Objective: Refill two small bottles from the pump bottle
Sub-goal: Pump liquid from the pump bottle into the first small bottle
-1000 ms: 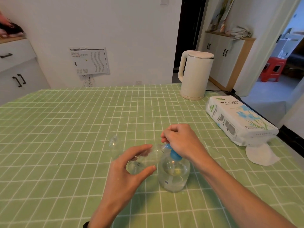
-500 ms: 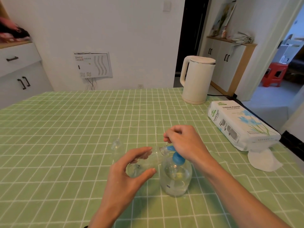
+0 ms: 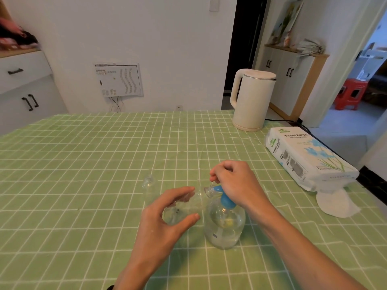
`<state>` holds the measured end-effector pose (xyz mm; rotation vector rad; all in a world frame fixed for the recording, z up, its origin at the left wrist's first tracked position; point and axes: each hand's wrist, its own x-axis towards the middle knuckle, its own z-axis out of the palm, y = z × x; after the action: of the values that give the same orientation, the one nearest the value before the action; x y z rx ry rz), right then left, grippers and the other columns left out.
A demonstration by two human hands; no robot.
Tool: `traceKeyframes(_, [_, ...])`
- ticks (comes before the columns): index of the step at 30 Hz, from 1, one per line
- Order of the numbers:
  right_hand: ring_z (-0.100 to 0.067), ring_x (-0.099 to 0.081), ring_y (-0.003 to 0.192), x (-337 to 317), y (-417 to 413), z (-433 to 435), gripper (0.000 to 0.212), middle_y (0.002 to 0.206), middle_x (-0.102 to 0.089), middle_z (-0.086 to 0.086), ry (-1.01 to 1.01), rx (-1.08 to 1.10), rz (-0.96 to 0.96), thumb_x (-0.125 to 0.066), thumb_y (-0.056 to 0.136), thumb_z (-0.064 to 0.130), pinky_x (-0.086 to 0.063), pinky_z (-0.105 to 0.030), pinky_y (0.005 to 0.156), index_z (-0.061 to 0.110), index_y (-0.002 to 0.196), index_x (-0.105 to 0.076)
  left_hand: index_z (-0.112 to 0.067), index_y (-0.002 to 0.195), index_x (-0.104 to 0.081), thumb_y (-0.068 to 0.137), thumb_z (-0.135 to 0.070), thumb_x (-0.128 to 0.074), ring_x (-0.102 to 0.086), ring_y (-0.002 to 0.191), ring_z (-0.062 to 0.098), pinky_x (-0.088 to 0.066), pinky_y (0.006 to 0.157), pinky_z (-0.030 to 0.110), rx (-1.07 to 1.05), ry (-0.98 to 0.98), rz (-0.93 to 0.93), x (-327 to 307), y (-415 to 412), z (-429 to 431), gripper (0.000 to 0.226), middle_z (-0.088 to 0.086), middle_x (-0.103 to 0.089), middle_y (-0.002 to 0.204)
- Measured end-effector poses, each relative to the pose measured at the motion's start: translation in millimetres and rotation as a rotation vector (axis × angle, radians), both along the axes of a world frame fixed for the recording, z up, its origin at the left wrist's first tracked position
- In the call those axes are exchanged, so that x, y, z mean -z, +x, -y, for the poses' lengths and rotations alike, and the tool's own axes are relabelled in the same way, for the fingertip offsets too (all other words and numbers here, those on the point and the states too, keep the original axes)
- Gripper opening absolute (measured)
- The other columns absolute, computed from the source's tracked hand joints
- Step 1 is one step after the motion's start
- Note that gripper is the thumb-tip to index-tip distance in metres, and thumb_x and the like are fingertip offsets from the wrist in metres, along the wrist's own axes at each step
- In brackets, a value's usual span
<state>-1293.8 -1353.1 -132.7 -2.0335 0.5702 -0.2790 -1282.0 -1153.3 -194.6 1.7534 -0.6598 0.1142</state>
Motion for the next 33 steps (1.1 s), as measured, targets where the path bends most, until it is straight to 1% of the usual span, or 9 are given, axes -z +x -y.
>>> traceKeyframes(6, [-0.025,-0.077,0.093,-8.1,-0.9,0.2,0.024,0.087,-0.081,-0.004,0.001,-0.027,-0.025,-0.061,0.093,0.026,-0.062,-0.049,0.092,0.013,0.084,-0.078,-0.039,0.12,-0.074,0.074,-0.01,-0.093,-0.072,0.113,0.005,-0.048,0.093,0.009,-0.01,-0.004,0.003,-3.8,-0.2,-1.1,0.057,-0.02,-0.078,0.114])
traceKeyframes(10, [-0.025,-0.077,0.093,-5.9,-0.1,0.5,0.025,0.085,-0.081,0.0,0.014,-0.02,-0.026,-0.06,0.095,0.024,-0.062,-0.05,0.094,0.017,0.081,-0.079,-0.038,0.119,-0.074,0.074,-0.01,-0.093,-0.072,0.113,0.004,-0.048,0.092,0.008,-0.011,-0.005,0.0,-4.7,-0.2,-1.0,0.056,-0.021,-0.078,0.114])
traceKeyframes(13, [-0.016,-0.077,0.088,-2.2,0.7,0.2,0.027,0.079,-0.08,0.009,0.021,-0.009,-0.016,-0.059,0.096,0.022,-0.062,-0.045,0.091,0.021,0.077,-0.079,-0.036,0.12,-0.074,0.074,-0.007,-0.092,-0.072,0.112,0.004,-0.048,0.093,0.008,-0.011,0.006,0.008,-3.9,0.4,-0.8,0.057,-0.02,-0.078,0.113])
traceKeyframes(17, [-0.02,-0.077,0.088,1.9,0.7,-1.3,0.028,0.08,-0.08,0.005,-0.004,-0.017,-0.037,-0.058,0.097,0.02,-0.061,-0.048,0.091,0.02,0.077,-0.079,-0.033,0.12,-0.075,0.073,-0.006,-0.093,-0.072,0.112,0.006,-0.048,0.094,0.007,-0.002,0.007,-0.009,-3.0,-0.7,0.4,0.057,-0.018,-0.079,0.113])
traceKeyframes(20, [-0.018,-0.077,0.085,1.4,-0.1,-1.8,0.029,0.078,-0.079,0.009,-0.022,0.001,-0.027,-0.057,0.097,0.021,-0.063,-0.045,0.088,0.021,0.078,-0.078,-0.033,0.12,-0.075,0.073,-0.007,-0.092,-0.072,0.112,0.008,-0.048,0.093,0.008,-0.001,0.006,-0.018,-2.6,-1.7,1.1,0.056,-0.018,-0.079,0.112])
traceKeyframes(26, [-0.029,-0.076,0.093,-6.3,-1.6,-0.8,0.027,0.09,-0.08,-0.008,-0.037,-0.007,-0.02,-0.057,0.095,0.028,-0.062,-0.047,0.086,0.011,0.088,-0.077,-0.033,0.119,-0.075,0.074,-0.005,-0.092,-0.072,0.113,0.006,-0.048,0.094,0.007,0.002,0.001,-0.021,-6.0,-3.4,-0.1,0.056,-0.018,-0.079,0.112])
traceKeyframes(29, [-0.03,-0.076,0.095,-7.7,-2.0,-1.0,0.027,0.092,-0.08,-0.01,-0.039,-0.019,-0.033,-0.057,0.096,0.028,-0.061,-0.047,0.087,0.011,0.09,-0.077,-0.034,0.119,-0.075,0.073,-0.004,-0.092,-0.072,0.112,0.005,-0.047,0.093,0.007,-0.002,-0.005,-0.021,-8.3,-3.1,-0.1,0.057,-0.019,-0.079,0.113])
traceKeyframes(31, [-0.029,-0.076,0.094,-6.7,-1.6,-0.5,0.027,0.09,-0.081,-0.007,-0.025,-0.016,-0.036,-0.057,0.096,0.026,-0.061,-0.049,0.09,0.012,0.088,-0.078,-0.034,0.119,-0.075,0.073,-0.004,-0.092,-0.072,0.112,0.004,-0.048,0.093,0.007,-0.003,-0.004,-0.022,-8.7,-2.7,0.2,0.057,-0.019,-0.079,0.112])
traceKeyframes(33, [-0.021,-0.077,0.09,-5.6,-0.7,-0.5,0.028,0.083,-0.081,0.006,0.004,-0.006,-0.027,-0.056,0.097,0.022,-0.063,-0.045,0.09,0.019,0.081,-0.079,-0.034,0.119,-0.075,0.073,-0.004,-0.092,-0.072,0.112,0.003,-0.048,0.093,0.007,-0.004,-0.004,-0.02,-8.8,-2.3,0.0,0.058,-0.019,-0.079,0.112])
